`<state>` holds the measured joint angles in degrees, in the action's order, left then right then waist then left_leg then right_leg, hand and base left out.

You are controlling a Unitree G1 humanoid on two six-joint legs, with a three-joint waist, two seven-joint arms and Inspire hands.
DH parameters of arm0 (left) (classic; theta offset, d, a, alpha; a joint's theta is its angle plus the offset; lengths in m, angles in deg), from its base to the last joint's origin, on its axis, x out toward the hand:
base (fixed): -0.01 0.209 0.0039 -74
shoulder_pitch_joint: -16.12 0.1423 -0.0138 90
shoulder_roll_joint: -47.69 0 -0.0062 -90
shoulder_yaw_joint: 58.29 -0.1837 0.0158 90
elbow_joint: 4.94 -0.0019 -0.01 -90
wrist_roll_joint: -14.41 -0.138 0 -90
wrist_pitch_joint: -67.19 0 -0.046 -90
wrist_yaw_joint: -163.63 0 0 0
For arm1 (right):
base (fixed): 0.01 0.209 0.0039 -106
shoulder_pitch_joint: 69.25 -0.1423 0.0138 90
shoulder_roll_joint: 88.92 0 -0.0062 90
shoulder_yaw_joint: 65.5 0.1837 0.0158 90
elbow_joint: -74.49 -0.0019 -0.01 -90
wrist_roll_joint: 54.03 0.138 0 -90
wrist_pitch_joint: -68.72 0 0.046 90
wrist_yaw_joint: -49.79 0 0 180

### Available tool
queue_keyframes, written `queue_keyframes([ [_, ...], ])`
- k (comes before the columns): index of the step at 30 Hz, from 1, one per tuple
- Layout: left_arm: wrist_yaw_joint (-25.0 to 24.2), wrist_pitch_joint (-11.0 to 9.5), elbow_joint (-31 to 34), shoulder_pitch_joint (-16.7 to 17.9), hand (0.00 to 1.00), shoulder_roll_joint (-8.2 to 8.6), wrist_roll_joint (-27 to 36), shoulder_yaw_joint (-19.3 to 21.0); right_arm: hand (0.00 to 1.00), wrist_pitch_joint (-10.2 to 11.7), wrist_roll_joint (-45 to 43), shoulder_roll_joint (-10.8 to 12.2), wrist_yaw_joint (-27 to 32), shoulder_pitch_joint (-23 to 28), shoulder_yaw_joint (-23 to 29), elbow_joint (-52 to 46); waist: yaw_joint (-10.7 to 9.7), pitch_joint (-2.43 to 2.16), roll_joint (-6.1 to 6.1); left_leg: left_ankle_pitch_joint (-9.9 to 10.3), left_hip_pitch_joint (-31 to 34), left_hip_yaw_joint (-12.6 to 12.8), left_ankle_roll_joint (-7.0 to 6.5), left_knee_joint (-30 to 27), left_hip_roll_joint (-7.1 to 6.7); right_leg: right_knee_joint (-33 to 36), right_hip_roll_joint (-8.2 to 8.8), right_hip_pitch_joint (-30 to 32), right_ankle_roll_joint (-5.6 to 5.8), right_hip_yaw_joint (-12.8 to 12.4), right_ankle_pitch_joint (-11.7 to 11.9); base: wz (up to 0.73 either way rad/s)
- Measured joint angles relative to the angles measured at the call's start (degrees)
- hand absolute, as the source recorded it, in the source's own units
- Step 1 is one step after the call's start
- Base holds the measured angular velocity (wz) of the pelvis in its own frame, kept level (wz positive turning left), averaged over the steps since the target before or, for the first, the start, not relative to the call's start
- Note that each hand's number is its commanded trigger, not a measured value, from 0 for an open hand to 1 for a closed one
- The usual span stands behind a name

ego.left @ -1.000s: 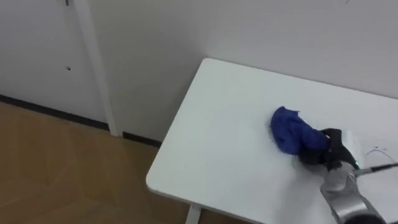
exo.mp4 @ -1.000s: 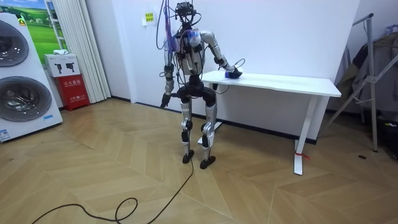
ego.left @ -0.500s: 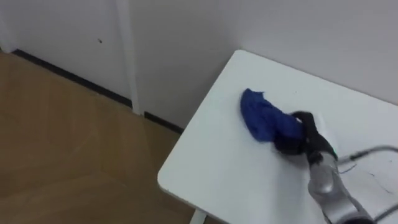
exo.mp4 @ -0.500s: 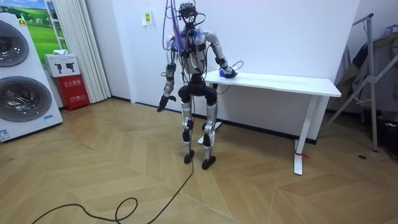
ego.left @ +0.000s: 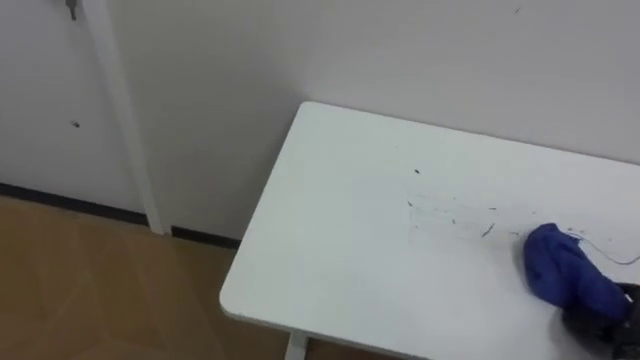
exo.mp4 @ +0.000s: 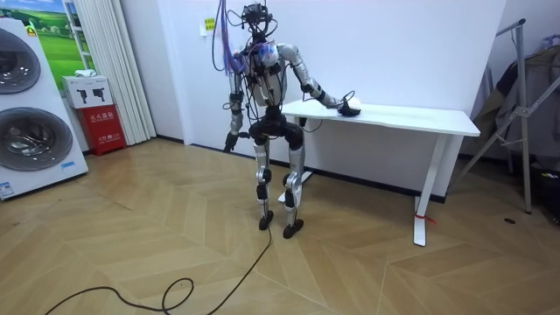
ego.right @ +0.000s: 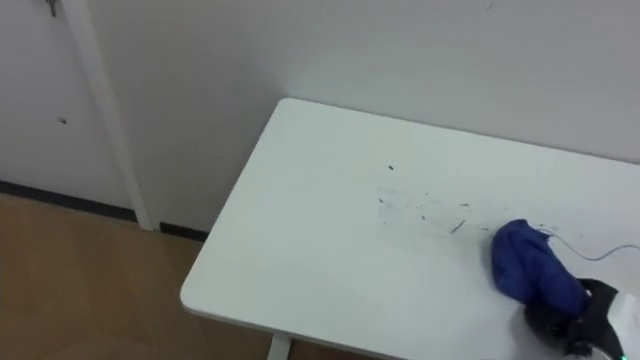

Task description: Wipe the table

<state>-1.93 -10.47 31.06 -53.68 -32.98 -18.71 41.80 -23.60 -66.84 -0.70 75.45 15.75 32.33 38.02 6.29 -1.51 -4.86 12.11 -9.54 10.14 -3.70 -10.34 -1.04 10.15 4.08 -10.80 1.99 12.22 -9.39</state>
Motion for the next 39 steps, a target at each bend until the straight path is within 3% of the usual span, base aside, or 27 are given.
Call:
queue_keyframes([
  [1,-0.04,0.13,0.05,-0.12,0.0,0.06,-0.09,-0.3,1.0,-1.53,-0.14,0.08,-0.49,-1.47,-1.18,-0.03,1.01,0.08,0.1,-0.05,0.28,0.64,0.09,-0.05,0.3,0.57,-0.17,0.71,-0.26,0.04,0.23,-0.71],
  [3,-0.18,0.48,-0.03,-0.43,0.0,0.1,-0.2,-1.6,1.0,-6.22,-2.5,1.38,-4.7,-9.59,-8.59,-0.25,4.28,0.47,0.53,-0.44,1.65,0.01,0.1,-0.08,0.47,1.1,-0.85,2.94,-1.21,0.63,1.3,-0.81],
  [4,-0.32,0.63,-0.03,-0.48,0.0,0.08,-0.21,-1.96,1.0,-6.93,-4.08,1.7,-6.08,-11.89,-10.75,-0.44,4.85,0.52,0.58,-0.5,2.14,-0.49,0.09,-0.17,0.46,1.18,-1.06,3.58,-1.44,0.74,1.5,-0.49],
  [6,-1.69,1.43,0.02,-1.29,0.0,-0.25,-0.18,-3.12,1.0,-6.98,-8.38,4.86,-11.61,-19.89,-16.75,-0.92,5.5,1.44,0.6,-0.64,3.63,-3.83,0.07,-0.82,0.35,0.4,-1.19,3.81,-2.0,2.65,1.77,0.28],
  [7,-1.96,1.5,0.08,-1.67,0.0,-0.31,-0.22,-4.01,1.0,-6.84,-8.57,5.27,-12.71,-21.44,-17.5,-0.78,5.76,1.59,0.76,-0.75,3.94,-4.56,0.1,-0.94,0.31,0.28,-1.14,3.97,-2.08,3.29,1.69,0.66],
  [8,-2.76,1.42,1.41,-1.79,0.0,-0.3,-0.23,-5.38,1.0,-6.26,-8.93,5.26,-14.57,-23.67,-18.36,-0.59,7.65,1.92,0.97,-1.1,3.94,-5.6,0.55,-0.97,0.12,-0.27,-1.06,3.96,-2.16,4.19,1.16,0.62],
  [9,-2.81,1.34,2.75,-1.15,0.0,-0.56,-0.22,-5.92,1.0,-5.8,-8.76,5.26,-15.78,-24.95,-18.42,-0.6,9.39,1.98,0.88,-1.66,4.19,-6.84,0.51,-0.45,-0.13,-0.6,-0.93,3.83,-2.17,5.41,0.61,0.59],
  [11,-2.81,1.7,2.95,-0.61,0.0,-1.19,-0.2,-5.86,1.0,-5.73,-8.41,5.18,-16.54,-25.8,-18.42,-0.51,10.46,1.88,0.36,-2.61,4.4,-9.09,0.56,0.37,-0.74,-0.72,-0.45,3.67,-2.13,7.7,-0.24,0.68],
  [13,-2.98,2.82,2.93,0.86,0.0,-1.44,-0.18,-5.73,1.0,-5.11,-8.46,4.42,-16.5,-24.05,-18.42,-0.32,10.52,1.76,0.04,-2.73,4.41,-10.55,0.51,0.89,-0.96,-0.7,-0.3,2.9,-1.83,9.11,-0.58,0.67],
  [14,-3.42,3.12,2.79,1.59,0.0,-1.58,-0.16,-5.72,1.0,-3.44,-7.21,3.88,-15.74,-20.83,-17.62,0.02,10.25,1.81,0.04,-2.77,4.15,-11.27,0.47,0.82,-0.95,-0.44,-0.3,2.31,-1.8,9.11,-0.6,0.62],
  [15,-3.54,3.07,3.15,2.98,0.0,-1.7,-0.09,-5.67,1.0,0.21,-5.48,3.89,-14.54,-17.57,-16.23,-0.74,8.68,1.94,0.34,-2.8,3.67,-11.44,0.45,0.73,-0.91,-0.43,-0.28,1.49,-1.74,9.13,-0.63,0.62],
  [16,-3.54,2.95,3.23,3.37,0.0,-1.83,0.04,-5.62,1.0,1.86,-5.04,3.9,-14.01,-16.33,-15.87,-0.75,7.83,1.91,0.16,-2.8,3.36,-11.3,0.46,0.72,-0.93,-0.49,-0.28,0.97,-1.67,9.09,-0.67,0.61],
  [18,-3.54,2.14,3.23,2.91,0.0,-1.82,-0.16,-4.4,1.0,7.31,-3.71,3.96,-11.33,-10.77,-12.08,-0.67,4.72,1.86,-0.24,-2.8,2.16,-10.07,0.46,0.92,-1.1,-0.9,-0.21,-1.03,-1.56,8.1,-0.73,0.53],
  [19,-3.54,1.88,3.23,2.64,0.0,-1.8,-0.33,-4.15,1.0,8.39,-3.12,3.97,-10.42,-9.39,-10.89,-0.67,3.93,1.8,-0.29,-2.8,1.99,-9.72,0.46,0.99,-1.17,-1.1,-0.17,-1.38,-1.55,7.66,-0.74,0.24],
  [21,-3.49,0.38,3.34,1.78,0.0,-1.2,-2.52,-1.59,1.0,11.54,-2.35,3.59,-6.19,-4.56,-5.74,-0.68,2.82,1.56,-0.42,-2.8,1.65,-6.39,0.46,0.98,-1.32,-1.54,0.08,-1.45,-1.24,4.56,-0.93,-0.3],
  [22,-3.43,0.04,3.47,1.78,0.0,-1.13,-3.15,-0.64,1.0,11.6,-1.95,3.38,-5.57,-3.57,-4.6,-0.68,2.38,1.38,-0.49,-2.8,1.49,-5.99,0.46,0.99,-1.35,-1.57,0.12,-1.44,-1.22,3.94,-0.93,-0.45],
  [24,-3.43,-0.42,4.65,1.86,0.0,-1.05,-4.71,2.47,1.0,11.61,0.04,1.62,-4.09,1.66,0.42,-0.6,-0.47,0.29,-0.73,-2.72,0.96,-5.09,0.4,1.1,-1.5,-1.36,0.36,-1.58,-1.22,3.14,-0.94,-0.25],
  [28,-2.12,-1.76,4.4,1.76,0.0,-1.59,-5.15,3.67,1.0,11.55,3.66,-2.7,-3.66,6.9,4.82,1.58,-1.68,-0.32,0.19,-0.31,-0.33,-4.01,-0.66,1.01,-1.01,-1.49,-0.19,-2.44,-0.61,1.96,-1.28,-0.44],
  [31,-1.57,-1.7,2.09,0.41,0.0,-1.89,-3.13,2.59,1.0,10.09,6.31,-4.44,-3.61,7.3,5.28,3.41,-2.17,-0.26,0.2,0.77,-0.69,-2.3,-0.32,-0.21,-0.66,-1.29,-0.16,-2.68,-0.57,1.6,-1.3,-0.38],
  [34,-1.54,-1.29,0.38,-1.18,0.0,-1.34,1.45,-0.97,1.0,5.48,6.41,-4.45,-3.63,1.52,4.51,4.12,-1.37,-0.23,1.15,0.75,2.37,-1.03,-0.29,-2.24,-0.04,0.34,-0.51,1.18,-0.9,0.13,-0.58,-0.45],
  [35,-1.58,-0.86,-0.15,-2.11,0.0,-1.16,2.16,-2.03,1.0,2.2,6.41,-4.39,-3.67,-3.04,3.12,4.38,-0.51,-0.12,1.7,0.53,4.63,-0.52,-0.36,-3.02,0.34,1.21,-0.93,4.07,-1.29,-0.22,0.21,-0.82],
  [36,-1.59,-0.59,-0.86,-3.19,0.0,-1.14,2.27,-3.66,1.0,-0.08,6.31,-4.41,-4.02,-8.6,0.62,5.85,0.88,0.29,2.54,-0.06,6.89,-1.17,-0.7,-3.47,0.34,1.59,-1.62,6.75,-1.81,-0.49,1.55,-0.95],
  [37,-1.63,-0.54,-1.3,-3.73,0.0,-1.12,2.25,-4.32,1.0,-1.01,5.69,-4.14,-4.4,-11.89,-0.75,6.74,1.41,0.46,2.95,-0.48,8.07,-1.6,-0.74,-3.51,0.32,1.57,-1.89,7.84,-2.06,-0.34,2.48,-0.98],
  [39,-1.91,-0.38,-2.12,-6.51,0.0,-1.14,2.34,-6.17,1.0,-2.72,4.13,-2.85,-7.05,-22.52,-7.99,7.16,3.17,1.68,4.36,-1.81,12.87,-3.09,-1.11,-3.86,0.27,0.91,-2.43,12.78,-3.45,1.59,5.05,-0.61],
])
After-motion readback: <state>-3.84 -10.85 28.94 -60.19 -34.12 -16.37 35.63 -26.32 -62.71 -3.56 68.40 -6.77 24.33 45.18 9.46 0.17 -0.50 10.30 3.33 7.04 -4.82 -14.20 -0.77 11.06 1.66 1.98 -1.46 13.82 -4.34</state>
